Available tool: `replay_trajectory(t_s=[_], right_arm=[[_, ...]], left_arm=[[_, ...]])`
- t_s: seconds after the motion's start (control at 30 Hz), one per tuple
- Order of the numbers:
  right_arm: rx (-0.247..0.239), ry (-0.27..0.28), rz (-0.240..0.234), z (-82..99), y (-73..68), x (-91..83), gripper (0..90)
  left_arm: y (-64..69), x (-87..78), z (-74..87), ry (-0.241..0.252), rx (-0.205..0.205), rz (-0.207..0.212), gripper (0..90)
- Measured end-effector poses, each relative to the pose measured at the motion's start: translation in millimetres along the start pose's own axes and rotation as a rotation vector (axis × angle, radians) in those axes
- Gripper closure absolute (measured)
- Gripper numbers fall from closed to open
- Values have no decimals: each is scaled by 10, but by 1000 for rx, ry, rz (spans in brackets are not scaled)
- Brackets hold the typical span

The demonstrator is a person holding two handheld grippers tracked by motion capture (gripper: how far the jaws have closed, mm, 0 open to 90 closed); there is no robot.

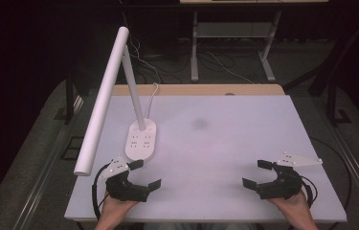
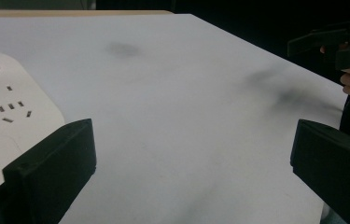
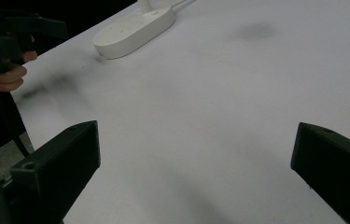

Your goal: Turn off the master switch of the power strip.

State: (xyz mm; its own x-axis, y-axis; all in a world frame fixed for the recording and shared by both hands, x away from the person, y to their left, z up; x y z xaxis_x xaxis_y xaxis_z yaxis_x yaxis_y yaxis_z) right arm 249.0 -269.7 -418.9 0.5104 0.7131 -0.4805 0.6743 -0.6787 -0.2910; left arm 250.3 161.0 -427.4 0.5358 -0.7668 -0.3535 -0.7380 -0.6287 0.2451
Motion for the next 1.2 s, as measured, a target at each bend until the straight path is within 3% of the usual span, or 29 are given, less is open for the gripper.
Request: replay_trajectory(t_s=[0.57, 1.2], right_arm=[[6, -8, -13, 20, -9, 12, 6], [14, -19, -14, 36, -9, -2, 7]], left_arm=[[-1, -12, -8, -5, -8, 1, 0], [22, 2, -49, -85, 26, 4, 0]])
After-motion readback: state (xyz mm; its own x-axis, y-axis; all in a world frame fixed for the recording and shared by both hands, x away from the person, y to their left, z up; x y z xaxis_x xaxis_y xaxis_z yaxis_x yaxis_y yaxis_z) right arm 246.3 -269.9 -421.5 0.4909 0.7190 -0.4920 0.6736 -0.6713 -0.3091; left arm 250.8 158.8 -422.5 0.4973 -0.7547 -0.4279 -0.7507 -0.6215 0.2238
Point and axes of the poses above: each handheld gripper's, and its own axes: x roughly forward along the jaws, z roughly out of its underside, y roughly to its right, the point moved 2 cm from there along x, roughly forward along the jaws
